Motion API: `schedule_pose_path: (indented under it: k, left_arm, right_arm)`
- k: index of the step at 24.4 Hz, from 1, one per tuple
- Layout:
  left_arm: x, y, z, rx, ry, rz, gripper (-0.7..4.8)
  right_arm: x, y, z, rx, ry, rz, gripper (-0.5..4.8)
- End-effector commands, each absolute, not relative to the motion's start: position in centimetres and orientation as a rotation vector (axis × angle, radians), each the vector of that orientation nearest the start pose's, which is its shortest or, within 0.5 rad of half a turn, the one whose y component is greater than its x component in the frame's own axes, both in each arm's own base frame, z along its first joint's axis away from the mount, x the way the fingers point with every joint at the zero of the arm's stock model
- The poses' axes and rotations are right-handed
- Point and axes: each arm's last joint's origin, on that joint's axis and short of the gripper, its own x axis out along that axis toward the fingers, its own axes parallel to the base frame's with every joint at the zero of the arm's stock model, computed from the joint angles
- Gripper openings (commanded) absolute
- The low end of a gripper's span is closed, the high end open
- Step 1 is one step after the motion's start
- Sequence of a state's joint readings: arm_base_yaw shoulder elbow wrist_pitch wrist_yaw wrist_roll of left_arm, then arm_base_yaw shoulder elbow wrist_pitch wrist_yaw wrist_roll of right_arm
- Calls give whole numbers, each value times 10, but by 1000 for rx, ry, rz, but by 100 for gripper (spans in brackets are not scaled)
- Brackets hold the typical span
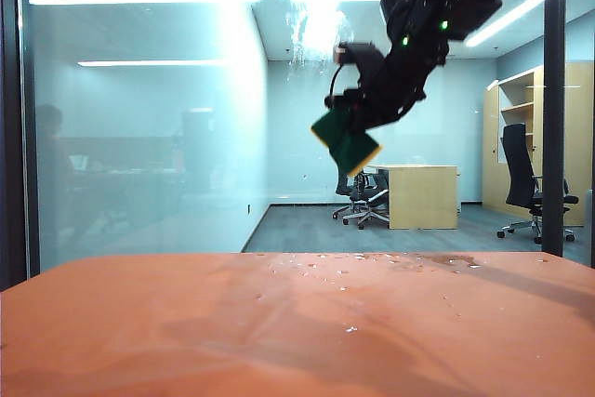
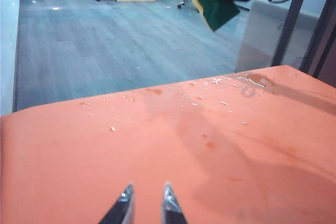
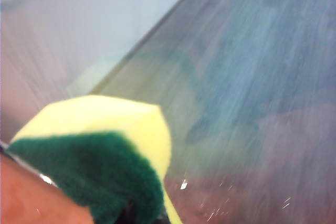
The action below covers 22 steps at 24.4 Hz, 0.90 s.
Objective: Pick up the sponge from the table, wipe the water off the glass, and finally place the sponge back on the table.
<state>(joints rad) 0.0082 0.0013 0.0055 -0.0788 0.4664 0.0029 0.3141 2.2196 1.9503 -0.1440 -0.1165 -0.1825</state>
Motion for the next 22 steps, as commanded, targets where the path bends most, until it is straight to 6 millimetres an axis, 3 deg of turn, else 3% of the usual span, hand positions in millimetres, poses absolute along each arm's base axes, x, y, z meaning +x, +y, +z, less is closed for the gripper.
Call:
schedule_pose_path:
  k: [1,6,10,15,22]
  left_arm:
    - [94,-12,160,-10,57,-455,70]
    - [94,-12,160,-10,57,-455,70]
    - [94,-12,160,-9,56,-454,70]
    - [95,-11,160,10,52,-410,65]
    - [95,-11,160,14,51,-411,65]
  right_arm:
    - [478,159,320,-209,229,446,-9]
    - [447,149,381,-201,107,437,-9]
    - [423,141,412,-213,68,433,-9]
    - [399,131,423,-220,48,387,-9]
    - [371,101,403,-224,36,289,-9]
